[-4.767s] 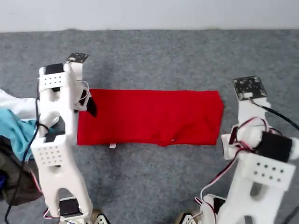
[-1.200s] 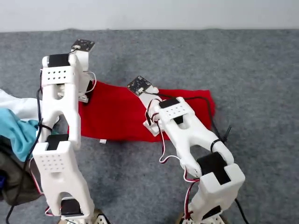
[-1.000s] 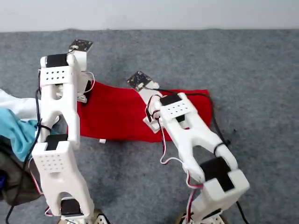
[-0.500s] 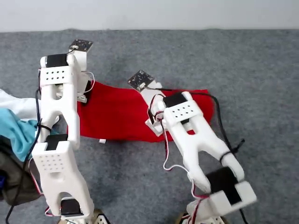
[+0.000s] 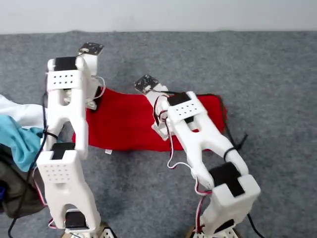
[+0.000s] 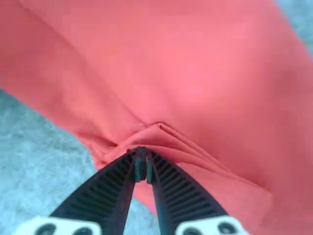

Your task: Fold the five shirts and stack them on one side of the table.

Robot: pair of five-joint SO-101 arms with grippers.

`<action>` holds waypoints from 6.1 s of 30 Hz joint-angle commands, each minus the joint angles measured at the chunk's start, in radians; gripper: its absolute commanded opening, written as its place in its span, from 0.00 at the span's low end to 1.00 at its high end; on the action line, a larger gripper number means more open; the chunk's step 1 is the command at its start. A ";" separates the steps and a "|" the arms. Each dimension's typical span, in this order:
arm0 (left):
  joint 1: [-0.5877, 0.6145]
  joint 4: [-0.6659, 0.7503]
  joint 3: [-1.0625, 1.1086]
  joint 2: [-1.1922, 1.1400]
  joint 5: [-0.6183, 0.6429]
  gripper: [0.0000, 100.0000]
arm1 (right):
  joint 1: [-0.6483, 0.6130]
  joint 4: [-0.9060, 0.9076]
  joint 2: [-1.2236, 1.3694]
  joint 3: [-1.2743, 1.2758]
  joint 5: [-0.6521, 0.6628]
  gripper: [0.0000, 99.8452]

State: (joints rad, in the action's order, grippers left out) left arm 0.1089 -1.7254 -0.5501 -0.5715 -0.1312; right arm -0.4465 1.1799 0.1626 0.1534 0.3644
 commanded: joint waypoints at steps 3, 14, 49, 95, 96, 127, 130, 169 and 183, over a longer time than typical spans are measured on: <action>-0.092 -0.031 -0.008 0.178 0.009 0.01 | 0.087 0.131 -0.237 -0.052 -0.009 0.01; -0.397 -0.028 0.031 0.290 0.103 0.01 | 0.506 0.410 -0.552 -0.041 0.089 0.01; -0.809 0.058 -0.866 -0.439 0.249 0.16 | 0.906 0.371 -1.455 0.816 0.287 0.01; 0.054 -0.032 -0.093 0.153 -0.127 0.01 | 0.541 0.131 -0.265 0.103 -0.144 0.10; 0.078 -0.032 -0.088 0.163 -0.130 0.01 | 0.541 0.130 -0.217 0.060 -0.161 0.12; 0.259 -0.032 -0.085 0.193 -0.132 0.01 | 0.441 0.200 0.433 -0.755 -0.262 0.01; 0.259 -0.032 -0.085 0.199 -0.132 0.01 | 0.443 0.176 0.438 -0.792 -0.203 0.01; 0.292 -0.032 -0.084 0.201 -0.130 0.01 | 0.367 0.601 0.705 -0.928 -0.471 0.25; 0.292 -0.032 -0.084 0.201 -0.130 0.01 | 0.435 0.608 0.848 -0.931 -0.384 0.03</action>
State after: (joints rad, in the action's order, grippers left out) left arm 0.3959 -1.7331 -0.6299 -0.4396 -0.2570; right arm -0.0460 1.7522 0.9759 -0.7933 -0.0621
